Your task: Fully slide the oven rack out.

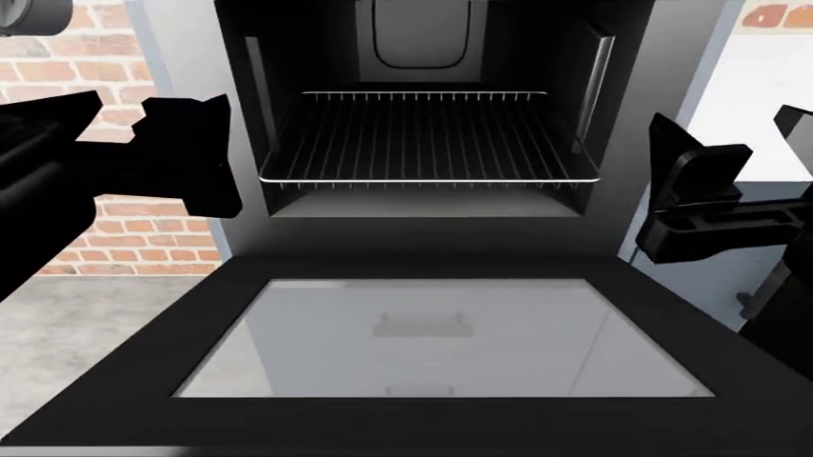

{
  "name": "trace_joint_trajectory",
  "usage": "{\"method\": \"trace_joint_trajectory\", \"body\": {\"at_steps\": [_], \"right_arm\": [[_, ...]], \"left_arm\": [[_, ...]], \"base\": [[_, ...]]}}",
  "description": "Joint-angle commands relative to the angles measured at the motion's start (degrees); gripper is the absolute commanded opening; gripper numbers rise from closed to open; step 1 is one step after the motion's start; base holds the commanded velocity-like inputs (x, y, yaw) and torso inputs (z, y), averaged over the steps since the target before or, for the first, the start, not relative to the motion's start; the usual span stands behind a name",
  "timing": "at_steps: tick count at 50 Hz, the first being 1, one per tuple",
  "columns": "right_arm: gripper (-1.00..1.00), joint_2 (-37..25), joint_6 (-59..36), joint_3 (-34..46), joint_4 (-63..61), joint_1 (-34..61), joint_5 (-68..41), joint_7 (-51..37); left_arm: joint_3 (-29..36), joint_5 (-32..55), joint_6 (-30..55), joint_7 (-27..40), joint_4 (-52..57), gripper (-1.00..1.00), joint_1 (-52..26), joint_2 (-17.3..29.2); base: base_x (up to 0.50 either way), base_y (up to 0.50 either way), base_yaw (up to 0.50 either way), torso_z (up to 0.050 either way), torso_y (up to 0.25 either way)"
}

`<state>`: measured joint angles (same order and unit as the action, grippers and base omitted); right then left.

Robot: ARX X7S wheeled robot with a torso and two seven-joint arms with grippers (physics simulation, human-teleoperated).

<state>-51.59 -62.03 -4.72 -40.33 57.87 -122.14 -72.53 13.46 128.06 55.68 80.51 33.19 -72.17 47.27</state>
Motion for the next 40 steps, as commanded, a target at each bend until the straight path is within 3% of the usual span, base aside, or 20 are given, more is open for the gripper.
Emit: {"method": "trace_joint_trajectory", "body": {"at_steps": [1,9,40], "right_arm": [[1.00,0.2,0.0,0.5,0.2,-0.1,0.7,0.6],[1.00,-0.1,0.3,0.6,0.1,0.2,0.9,0.5],[1.00,0.3,0.7,-0.1,-0.4,-2.6,3.0,2.4]], "left_arm": [[0.4,-0.3,-0.6,-0.3,0.1,1.00,0.0,0.2],[0.8,-0.4,-1.2,-0.5,0.5,1.00,0.4,0.2],[2.0,-2.1,-2.4,-1.8,1.2,1.00,2.2,0.1]], "base": [[0.00,-0.09,0.00,0.000,0.000],[0.07,0.00,0.00,0.000,0.000],[0.32,0.00,0.00,0.000,0.000]]}}
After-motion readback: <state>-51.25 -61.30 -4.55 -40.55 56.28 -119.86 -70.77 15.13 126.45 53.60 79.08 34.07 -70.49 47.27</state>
